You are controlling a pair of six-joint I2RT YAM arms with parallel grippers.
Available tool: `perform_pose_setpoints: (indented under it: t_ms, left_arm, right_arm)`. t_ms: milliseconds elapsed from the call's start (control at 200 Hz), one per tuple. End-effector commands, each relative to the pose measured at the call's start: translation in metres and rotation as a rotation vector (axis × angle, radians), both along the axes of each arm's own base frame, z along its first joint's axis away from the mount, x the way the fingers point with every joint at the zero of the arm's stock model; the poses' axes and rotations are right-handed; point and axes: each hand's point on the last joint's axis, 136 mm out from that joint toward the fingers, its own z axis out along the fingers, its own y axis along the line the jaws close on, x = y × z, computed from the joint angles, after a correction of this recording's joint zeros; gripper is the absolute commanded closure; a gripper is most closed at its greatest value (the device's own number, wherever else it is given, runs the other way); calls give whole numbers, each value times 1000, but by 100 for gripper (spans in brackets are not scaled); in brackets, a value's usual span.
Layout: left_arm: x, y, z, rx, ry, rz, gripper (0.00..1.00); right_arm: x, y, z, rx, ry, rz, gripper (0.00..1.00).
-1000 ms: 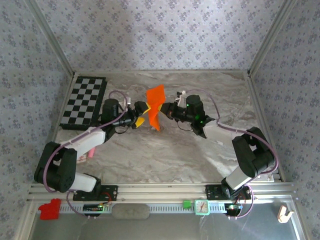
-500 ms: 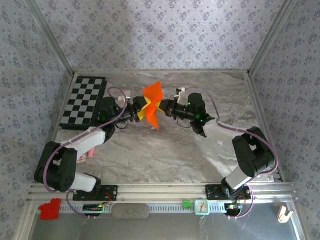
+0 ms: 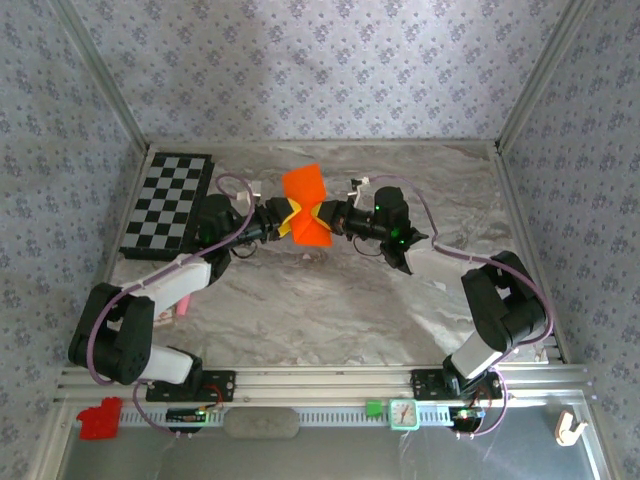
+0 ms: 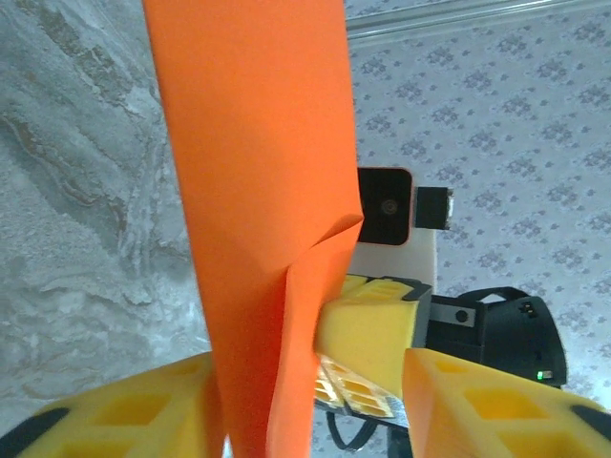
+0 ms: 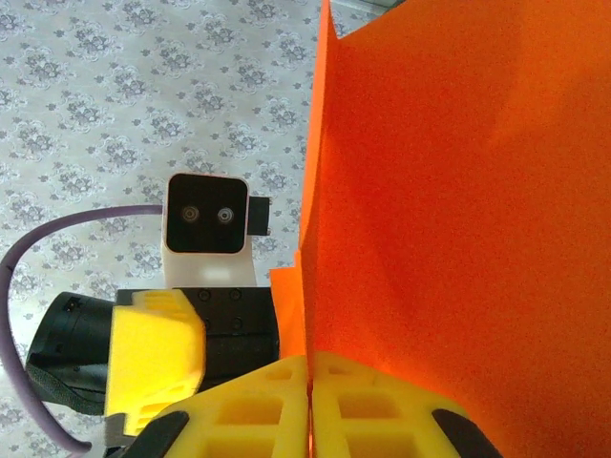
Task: Fold a paper plane with a square sheet of paper (pick it up from the middle)
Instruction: Turn over the paper at the center of the table.
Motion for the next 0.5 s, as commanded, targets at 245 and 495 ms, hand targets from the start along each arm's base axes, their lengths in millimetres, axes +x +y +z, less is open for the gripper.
perform_pose_setpoints:
  t_ms: [245,495]
  left_arm:
    - [1,-1,0,60,-40,-8,70]
    - [7,3,-10,121,-25,3,87]
  right_arm:
    - [5,2,6,-2,-4,6,90]
    - [6,-9,-9,-69,33,-21,68]
